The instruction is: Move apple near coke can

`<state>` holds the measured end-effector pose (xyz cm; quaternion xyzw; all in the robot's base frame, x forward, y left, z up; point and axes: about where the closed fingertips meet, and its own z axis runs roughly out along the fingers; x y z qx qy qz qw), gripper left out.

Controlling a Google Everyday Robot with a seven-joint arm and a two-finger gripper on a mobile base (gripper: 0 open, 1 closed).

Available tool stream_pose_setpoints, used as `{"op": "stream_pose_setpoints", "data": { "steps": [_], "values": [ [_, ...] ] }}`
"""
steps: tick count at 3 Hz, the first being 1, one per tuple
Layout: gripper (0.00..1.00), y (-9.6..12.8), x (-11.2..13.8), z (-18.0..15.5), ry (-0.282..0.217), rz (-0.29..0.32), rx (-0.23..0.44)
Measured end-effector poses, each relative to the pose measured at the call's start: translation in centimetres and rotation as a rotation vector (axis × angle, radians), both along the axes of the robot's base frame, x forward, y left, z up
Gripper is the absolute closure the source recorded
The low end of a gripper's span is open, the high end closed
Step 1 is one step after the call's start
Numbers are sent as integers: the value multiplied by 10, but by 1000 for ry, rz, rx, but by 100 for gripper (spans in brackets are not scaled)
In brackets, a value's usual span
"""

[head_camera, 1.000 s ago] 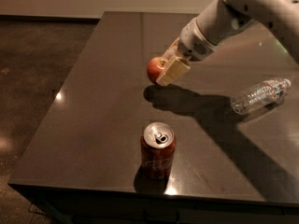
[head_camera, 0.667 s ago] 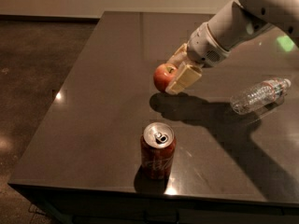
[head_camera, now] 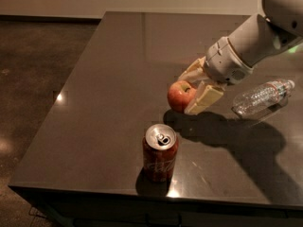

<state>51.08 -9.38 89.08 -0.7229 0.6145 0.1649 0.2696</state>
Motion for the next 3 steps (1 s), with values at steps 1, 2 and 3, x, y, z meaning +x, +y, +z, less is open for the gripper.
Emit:
{"op": "stream_pose_setpoints", "data": {
  "steps": [1,2,3],
  "values": [
    [100,-8,-28,-2,-19,62,-9],
    [100,-16,-51,4,-34,110,-4],
    [100,-16,-51,4,-34,110,-4]
  ]
}}
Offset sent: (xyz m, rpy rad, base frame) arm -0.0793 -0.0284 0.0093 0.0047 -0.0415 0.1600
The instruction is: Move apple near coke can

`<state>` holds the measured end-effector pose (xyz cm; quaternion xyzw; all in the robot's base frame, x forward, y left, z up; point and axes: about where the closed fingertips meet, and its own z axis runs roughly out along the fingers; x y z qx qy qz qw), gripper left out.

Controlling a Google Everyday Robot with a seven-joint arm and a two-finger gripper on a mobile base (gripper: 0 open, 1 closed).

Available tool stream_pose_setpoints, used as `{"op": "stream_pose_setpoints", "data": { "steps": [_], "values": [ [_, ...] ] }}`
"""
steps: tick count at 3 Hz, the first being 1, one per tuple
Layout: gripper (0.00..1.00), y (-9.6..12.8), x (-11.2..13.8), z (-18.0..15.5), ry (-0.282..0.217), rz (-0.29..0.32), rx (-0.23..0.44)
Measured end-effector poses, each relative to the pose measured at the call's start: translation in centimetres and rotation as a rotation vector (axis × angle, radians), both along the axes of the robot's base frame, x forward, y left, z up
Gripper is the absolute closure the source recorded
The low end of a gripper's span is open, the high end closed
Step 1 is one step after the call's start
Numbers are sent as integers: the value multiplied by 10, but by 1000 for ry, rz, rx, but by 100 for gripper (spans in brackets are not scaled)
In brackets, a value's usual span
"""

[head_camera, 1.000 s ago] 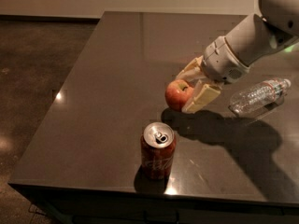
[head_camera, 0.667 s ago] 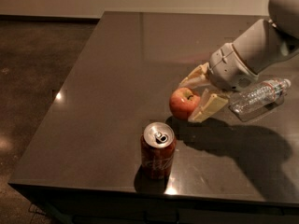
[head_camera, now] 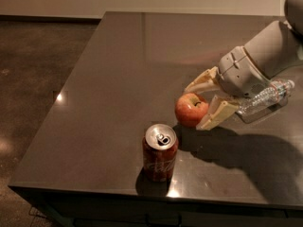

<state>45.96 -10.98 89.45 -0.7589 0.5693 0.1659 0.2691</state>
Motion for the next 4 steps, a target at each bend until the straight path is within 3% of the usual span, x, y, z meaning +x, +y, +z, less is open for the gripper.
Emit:
{"op": "stream_pose_setpoints", "data": {
  "steps": [2,3,4],
  "values": [
    [100,11,-28,-16,2,133,-113],
    [100,19,-39,-26,20,188,-138],
    [83,27,-43,-36,33,214,-148]
  ]
}}
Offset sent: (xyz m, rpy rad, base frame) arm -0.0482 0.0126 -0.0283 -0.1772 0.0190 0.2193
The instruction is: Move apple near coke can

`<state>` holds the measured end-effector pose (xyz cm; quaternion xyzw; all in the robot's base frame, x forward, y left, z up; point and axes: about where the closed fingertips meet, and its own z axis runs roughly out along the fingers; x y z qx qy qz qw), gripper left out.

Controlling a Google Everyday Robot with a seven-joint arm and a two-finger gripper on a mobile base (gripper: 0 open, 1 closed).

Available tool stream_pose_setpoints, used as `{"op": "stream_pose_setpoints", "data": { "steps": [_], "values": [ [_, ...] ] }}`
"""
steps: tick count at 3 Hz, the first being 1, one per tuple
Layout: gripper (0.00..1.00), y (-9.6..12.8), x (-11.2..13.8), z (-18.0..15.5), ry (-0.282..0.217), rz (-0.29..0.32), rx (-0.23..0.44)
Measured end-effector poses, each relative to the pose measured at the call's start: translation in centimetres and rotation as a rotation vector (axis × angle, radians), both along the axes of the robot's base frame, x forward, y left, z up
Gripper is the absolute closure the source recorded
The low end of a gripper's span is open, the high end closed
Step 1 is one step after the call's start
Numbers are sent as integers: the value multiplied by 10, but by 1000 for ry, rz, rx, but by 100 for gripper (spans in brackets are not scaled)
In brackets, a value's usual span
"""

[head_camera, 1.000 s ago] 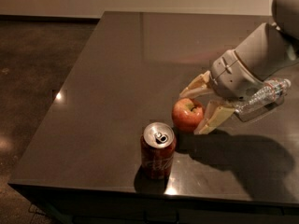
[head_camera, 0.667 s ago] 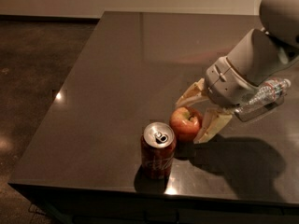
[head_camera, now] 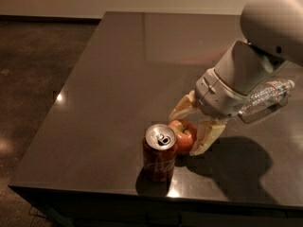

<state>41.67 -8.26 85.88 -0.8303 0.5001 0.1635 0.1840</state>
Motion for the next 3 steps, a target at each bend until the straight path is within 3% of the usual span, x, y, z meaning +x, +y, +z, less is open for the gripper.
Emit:
{"op": "stream_pose_setpoints", "data": {
  "steps": [3],
  "values": [
    [13,7,0,-6,-1,10,-10]
  ]
}}
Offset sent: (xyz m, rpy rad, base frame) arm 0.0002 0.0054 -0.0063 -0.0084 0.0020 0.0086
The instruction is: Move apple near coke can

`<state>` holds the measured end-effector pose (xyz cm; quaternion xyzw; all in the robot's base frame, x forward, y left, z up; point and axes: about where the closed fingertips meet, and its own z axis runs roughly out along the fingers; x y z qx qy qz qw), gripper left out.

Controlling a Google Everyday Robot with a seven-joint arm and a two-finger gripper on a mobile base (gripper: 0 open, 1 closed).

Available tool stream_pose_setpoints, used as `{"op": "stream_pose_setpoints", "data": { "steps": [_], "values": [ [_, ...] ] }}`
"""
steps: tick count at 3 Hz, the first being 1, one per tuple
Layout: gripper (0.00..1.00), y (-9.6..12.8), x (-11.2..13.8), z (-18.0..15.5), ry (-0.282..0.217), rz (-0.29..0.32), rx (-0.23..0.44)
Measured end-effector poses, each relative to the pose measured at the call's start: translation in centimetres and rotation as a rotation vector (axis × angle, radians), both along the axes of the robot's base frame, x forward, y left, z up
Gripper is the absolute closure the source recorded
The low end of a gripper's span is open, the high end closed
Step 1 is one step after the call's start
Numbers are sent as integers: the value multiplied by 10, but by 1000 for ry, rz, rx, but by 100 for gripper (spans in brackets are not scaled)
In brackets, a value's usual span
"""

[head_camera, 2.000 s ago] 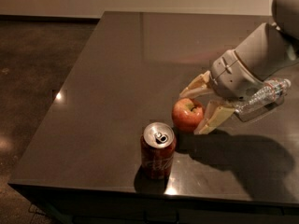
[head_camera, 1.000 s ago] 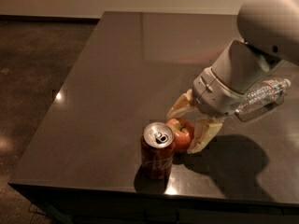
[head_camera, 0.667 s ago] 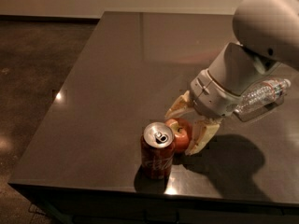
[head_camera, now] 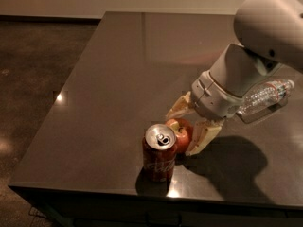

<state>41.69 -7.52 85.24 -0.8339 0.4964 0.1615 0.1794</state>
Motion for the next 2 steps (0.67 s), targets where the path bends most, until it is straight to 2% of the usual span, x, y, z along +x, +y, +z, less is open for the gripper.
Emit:
{"op": "stream_pose_setpoints", "data": {
  "steps": [1,2],
  "values": [
    [0,1,0,0,-3,1,0],
    [0,1,0,0,-3,1,0]
  ]
}}
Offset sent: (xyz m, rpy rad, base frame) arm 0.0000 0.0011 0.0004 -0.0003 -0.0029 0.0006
